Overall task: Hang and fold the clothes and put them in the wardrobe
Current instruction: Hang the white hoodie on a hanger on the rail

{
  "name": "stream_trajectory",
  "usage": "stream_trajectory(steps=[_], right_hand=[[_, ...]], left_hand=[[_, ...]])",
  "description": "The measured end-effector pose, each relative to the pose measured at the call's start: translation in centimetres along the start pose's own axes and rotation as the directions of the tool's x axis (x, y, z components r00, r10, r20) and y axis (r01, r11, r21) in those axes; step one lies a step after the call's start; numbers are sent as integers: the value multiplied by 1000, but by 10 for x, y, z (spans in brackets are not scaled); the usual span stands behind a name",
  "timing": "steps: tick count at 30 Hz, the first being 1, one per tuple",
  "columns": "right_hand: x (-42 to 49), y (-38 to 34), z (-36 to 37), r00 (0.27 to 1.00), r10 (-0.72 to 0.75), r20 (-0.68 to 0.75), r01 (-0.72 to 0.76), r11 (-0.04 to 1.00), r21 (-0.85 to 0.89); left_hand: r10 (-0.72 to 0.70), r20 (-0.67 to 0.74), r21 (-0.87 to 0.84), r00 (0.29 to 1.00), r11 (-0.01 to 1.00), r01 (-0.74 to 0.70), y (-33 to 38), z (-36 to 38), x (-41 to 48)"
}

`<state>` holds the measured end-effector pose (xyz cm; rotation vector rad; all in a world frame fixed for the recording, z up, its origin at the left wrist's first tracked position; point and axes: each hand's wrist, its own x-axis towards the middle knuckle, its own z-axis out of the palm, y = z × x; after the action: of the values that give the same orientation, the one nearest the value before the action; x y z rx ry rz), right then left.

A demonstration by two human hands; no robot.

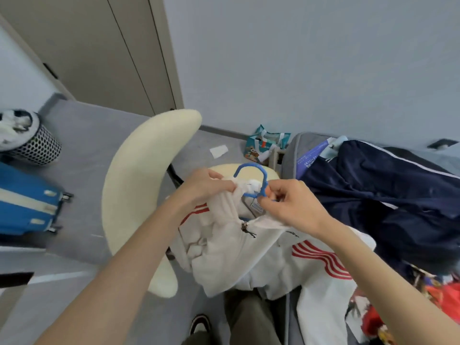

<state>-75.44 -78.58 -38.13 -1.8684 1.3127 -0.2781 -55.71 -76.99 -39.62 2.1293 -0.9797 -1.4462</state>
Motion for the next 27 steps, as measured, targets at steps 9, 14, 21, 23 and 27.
stream_trajectory(steps=[9, 14, 21, 23, 27], right_hand=[[-92, -62, -3, 996, 8, -93, -27, 979, -201], [-132, -83, -3, 986, -39, -160, 7, 980, -197], [-184, -95, -12, 977, -135, -165, 117, 987, -113], [-200, -96, -19, 977, -149, -150, 134, 985, -109], [-237, -90, -30, 975, -178, -137, 163, 980, -114]], left_hand=[[602, -419, 457, 680, 787, -414, -34, -37, -122], [525, -240, 334, 816, 834, -439, -45, -50, -169], [758, 50, 606, 650, 495, -623, -72, -65, -211], [799, 111, 666, 591, 381, -641, -75, -60, -223], [791, 210, 666, 575, 315, -676, -74, -45, -245]])
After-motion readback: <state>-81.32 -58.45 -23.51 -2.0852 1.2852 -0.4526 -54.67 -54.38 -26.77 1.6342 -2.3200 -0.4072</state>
